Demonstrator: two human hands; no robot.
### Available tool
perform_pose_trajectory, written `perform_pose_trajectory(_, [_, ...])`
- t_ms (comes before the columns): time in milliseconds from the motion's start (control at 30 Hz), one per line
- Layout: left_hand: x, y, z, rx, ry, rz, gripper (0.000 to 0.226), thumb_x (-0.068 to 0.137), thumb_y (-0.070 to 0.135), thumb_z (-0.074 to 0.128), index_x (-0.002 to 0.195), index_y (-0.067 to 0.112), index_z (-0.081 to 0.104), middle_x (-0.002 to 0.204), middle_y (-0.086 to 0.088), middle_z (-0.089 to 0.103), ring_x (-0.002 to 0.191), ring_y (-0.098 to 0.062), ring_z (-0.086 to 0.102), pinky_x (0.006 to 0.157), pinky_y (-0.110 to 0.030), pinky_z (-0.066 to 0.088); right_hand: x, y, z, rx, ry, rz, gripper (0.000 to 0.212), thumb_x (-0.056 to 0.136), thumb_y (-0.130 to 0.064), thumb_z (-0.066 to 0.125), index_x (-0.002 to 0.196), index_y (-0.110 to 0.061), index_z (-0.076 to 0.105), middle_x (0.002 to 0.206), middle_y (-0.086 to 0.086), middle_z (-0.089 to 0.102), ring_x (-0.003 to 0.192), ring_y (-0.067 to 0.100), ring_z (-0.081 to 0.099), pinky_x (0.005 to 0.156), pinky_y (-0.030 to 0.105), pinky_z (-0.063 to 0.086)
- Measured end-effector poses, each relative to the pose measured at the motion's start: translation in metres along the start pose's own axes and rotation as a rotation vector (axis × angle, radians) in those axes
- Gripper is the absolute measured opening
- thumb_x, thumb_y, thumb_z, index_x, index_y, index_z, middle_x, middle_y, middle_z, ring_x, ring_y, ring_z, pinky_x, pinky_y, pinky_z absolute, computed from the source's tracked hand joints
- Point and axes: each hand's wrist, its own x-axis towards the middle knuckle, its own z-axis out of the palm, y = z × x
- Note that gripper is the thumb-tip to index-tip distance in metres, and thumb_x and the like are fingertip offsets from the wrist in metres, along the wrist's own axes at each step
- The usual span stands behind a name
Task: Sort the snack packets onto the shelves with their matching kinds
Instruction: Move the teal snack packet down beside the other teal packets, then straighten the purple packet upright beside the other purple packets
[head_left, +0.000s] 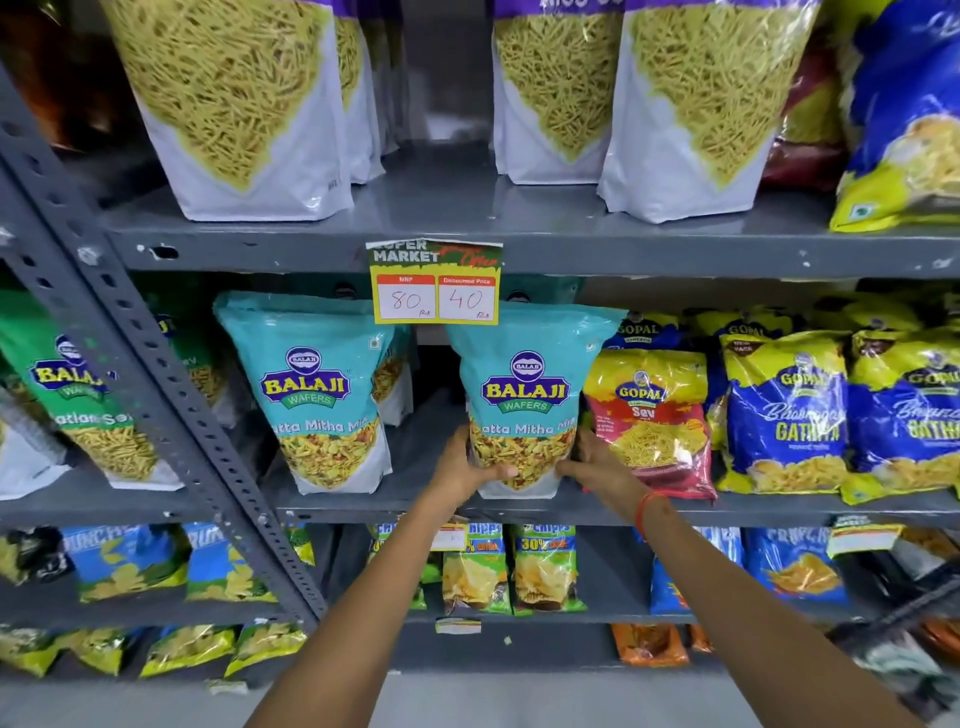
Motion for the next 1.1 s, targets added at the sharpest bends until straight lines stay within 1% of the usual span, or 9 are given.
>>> perform_pose_trajectory(67, [-0.009, 0.012, -0.001, -0.097, -0.024, 0.01, 0.088, 0.063, 0.016, 0.085, 0.136, 0.017, 0.035, 0.132, -0.002, 0.051, 0.118, -0.015, 0.047, 0.095, -0.03, 0.042, -0.007, -0.005, 0.003, 0.019, 0.122, -0.06, 0.063, 0.085, -0.009, 0.062, 0.14, -0.014, 0.031, 0.133, 0.007, 0.053, 0.117, 0.024, 0.054, 0.079, 0.018, 0.05])
perform_pose_trajectory(200, [-0.03, 0.044, -0.003, -0.162, 0.216, 0.065, 0.087, 0.07, 0.027, 0.081, 0.142, 0.013, 0.033, 0.137, -0.001, 0.048, 0.128, -0.018, 0.045, 0.103, -0.035, 0.04, -0.036, -0.024, 0.015, -0.009, 0.465, -0.308, 0.06, 0.076, -0.041, 0.056, 0.128, -0.015, 0.045, 0.128, 0.01, 0.053, 0.12, 0.026, 0.05, 0.098, 0.043, 0.045])
perform_pose_trajectory(367, [-0.083, 0.095, -0.004, 0.033, 0.673, 0.422, 0.027, 0.086, 0.018, 0.063, 0.112, 0.012, 0.059, 0.102, -0.006, 0.069, 0.093, -0.021, 0.065, 0.081, -0.038, 0.056, -0.086, -0.096, 0.023, -0.002, 0.499, -0.67, 0.021, 0.087, -0.029, 0.048, 0.101, -0.017, 0.057, 0.089, -0.001, 0.062, 0.086, 0.009, 0.06, 0.076, 0.031, 0.05])
perform_pose_trajectory(467, [-0.113, 0.159, -0.004, 0.026, 0.709, 0.674, 0.021, 0.088, 0.023, 0.06, 0.108, 0.018, 0.058, 0.084, 0.0, 0.07, 0.076, -0.014, 0.065, 0.067, -0.03, 0.055, -0.107, -0.152, 0.016, 0.03, 0.558, -0.84, 0.02, 0.092, -0.028, 0.04, 0.094, -0.02, 0.059, 0.08, -0.006, 0.063, 0.08, 0.012, 0.063, 0.073, 0.031, 0.051])
perform_pose_trajectory(600, [-0.118, 0.247, -0.008, -0.035, 0.714, 0.938, 0.018, 0.09, 0.021, 0.057, 0.108, 0.015, 0.058, 0.081, -0.005, 0.071, 0.074, -0.015, 0.066, 0.063, -0.023, 0.051, -0.123, -0.225, -0.005, 0.103, 0.683, -1.052, 0.021, 0.094, -0.021, 0.039, 0.1, -0.018, 0.059, 0.091, 0.01, 0.065, 0.087, 0.023, 0.063, 0.08, 0.04, 0.051])
perform_pose_trajectory(733, [-0.099, 0.309, -0.014, -0.097, 0.733, 1.022, 0.021, 0.092, 0.018, 0.055, 0.108, 0.006, 0.058, 0.083, -0.004, 0.066, 0.069, -0.012, 0.06, 0.067, -0.022, 0.049, -0.125, -0.281, -0.034, 0.076, 0.852, -1.205, 0.023, 0.094, -0.014, 0.04, 0.106, -0.005, 0.057, 0.1, 0.005, 0.056, 0.095, 0.016, 0.052, 0.086, 0.03, 0.044])
perform_pose_trajectory(833, [-0.068, 0.33, -0.016, -0.127, 0.643, 0.913, 0.046, 0.085, 0.034, 0.059, 0.118, 0.003, 0.053, 0.102, -0.01, 0.066, 0.088, -0.016, 0.062, 0.084, -0.032, 0.052, -0.107, -0.303, -0.061, 0.022, 0.982, -1.19, 0.028, 0.093, -0.02, 0.042, 0.112, -0.003, 0.054, 0.108, 0.002, 0.052, 0.103, 0.024, 0.051, 0.095, 0.036, 0.041])
perform_pose_trajectory(933, [-0.048, 0.333, -0.005, -0.004, 0.507, 0.79, 0.079, 0.07, 0.064, 0.065, 0.123, 0.008, 0.048, 0.121, -0.014, 0.062, 0.112, -0.029, 0.059, 0.095, -0.046, 0.048, -0.085, -0.309, -0.089, -0.079, 1.004, -1.008, 0.053, 0.088, -0.038, 0.037, 0.125, -0.002, 0.048, 0.125, 0.017, 0.053, 0.119, 0.031, 0.044, 0.105, 0.033, 0.029])
perform_pose_trajectory(1100, [-0.035, 0.318, 0.01, 0.164, 0.405, 0.651, 0.07, 0.071, 0.039, 0.078, 0.126, 0.006, 0.049, 0.126, -0.015, 0.062, 0.117, -0.032, 0.056, 0.093, -0.043, 0.048, -0.067, -0.299, -0.117, 0.008, 0.726, -0.655, 0.081, 0.079, -0.062, 0.036, 0.135, -0.005, 0.038, 0.14, 0.02, 0.046, 0.128, 0.033, 0.043, 0.11, 0.048, 0.032])
